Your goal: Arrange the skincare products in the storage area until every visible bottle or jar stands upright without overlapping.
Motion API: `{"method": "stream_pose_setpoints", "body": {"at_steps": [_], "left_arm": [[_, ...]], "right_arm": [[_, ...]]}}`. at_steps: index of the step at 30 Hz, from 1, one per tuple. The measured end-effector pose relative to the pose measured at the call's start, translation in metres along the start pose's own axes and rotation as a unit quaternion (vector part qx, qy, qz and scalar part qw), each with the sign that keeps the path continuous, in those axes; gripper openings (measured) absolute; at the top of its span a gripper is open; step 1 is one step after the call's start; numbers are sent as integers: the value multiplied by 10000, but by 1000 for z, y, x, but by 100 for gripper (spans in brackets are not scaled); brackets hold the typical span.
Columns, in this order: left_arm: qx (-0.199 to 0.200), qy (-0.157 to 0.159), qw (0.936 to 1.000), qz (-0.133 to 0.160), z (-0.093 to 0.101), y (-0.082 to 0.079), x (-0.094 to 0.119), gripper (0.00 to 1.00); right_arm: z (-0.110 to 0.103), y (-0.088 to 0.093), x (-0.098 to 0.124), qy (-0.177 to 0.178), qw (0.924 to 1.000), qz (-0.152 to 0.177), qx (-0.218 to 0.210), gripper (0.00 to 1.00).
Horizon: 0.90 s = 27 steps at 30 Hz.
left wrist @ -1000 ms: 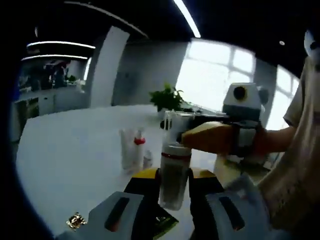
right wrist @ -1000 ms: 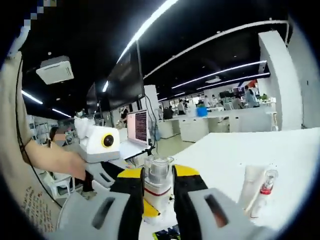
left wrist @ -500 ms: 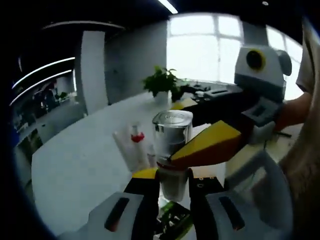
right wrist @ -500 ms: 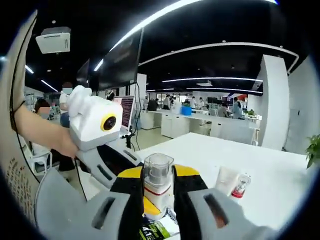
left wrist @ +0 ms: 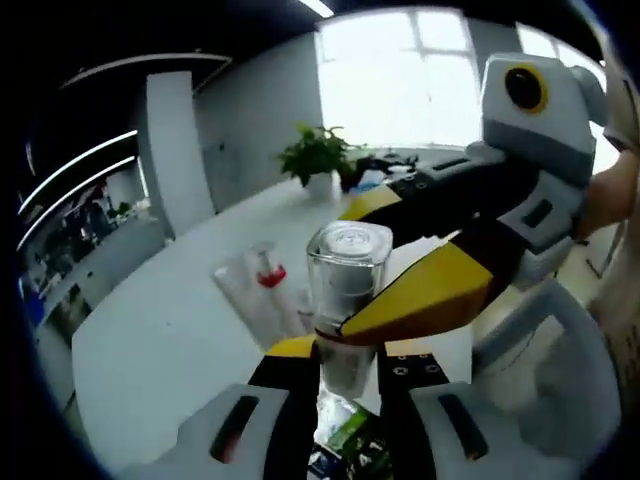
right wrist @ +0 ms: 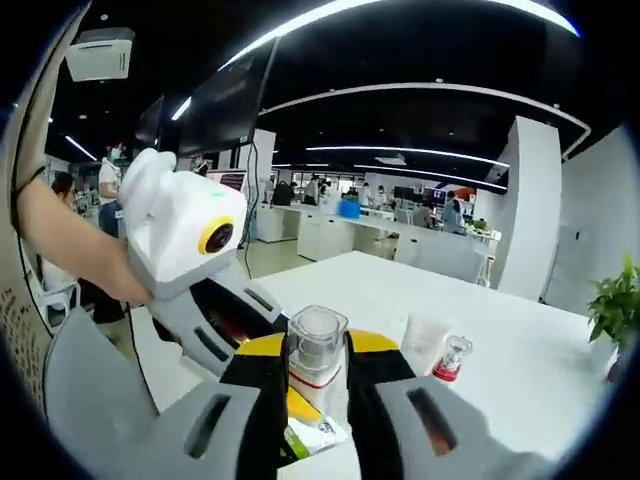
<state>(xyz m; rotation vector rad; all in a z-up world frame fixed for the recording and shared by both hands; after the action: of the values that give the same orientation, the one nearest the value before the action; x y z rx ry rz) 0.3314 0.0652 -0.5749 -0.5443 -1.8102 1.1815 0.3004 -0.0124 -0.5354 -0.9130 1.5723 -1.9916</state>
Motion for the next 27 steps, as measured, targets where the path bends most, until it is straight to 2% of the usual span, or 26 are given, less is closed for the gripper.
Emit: {"method": "stream_pose_setpoints", "body": {"at_steps": [11,27], "left_arm": [[-33,125,9999,-19,-5,10,-28,18],[91,380,9991,-171,-18,36,-74,18]], "right_arm": [[15,19,-6,269,9993,-249,-113,21],[40,55,-27,470,9955,-715,-410,21]]}}
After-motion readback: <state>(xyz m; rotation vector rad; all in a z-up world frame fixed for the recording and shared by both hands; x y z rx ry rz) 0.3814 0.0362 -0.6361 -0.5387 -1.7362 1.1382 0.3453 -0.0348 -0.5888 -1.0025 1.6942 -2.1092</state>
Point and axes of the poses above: the point that each gripper's makers call its tool centre point, and the gripper's own axes: x roughly backward along the fingers, z roughly to its right, y roughly out of its underside, the point moved 7 cm from there along x, roughly backward along the fingers, and after that the axes turned 9 degrees about -y, right-handed, at the moved point
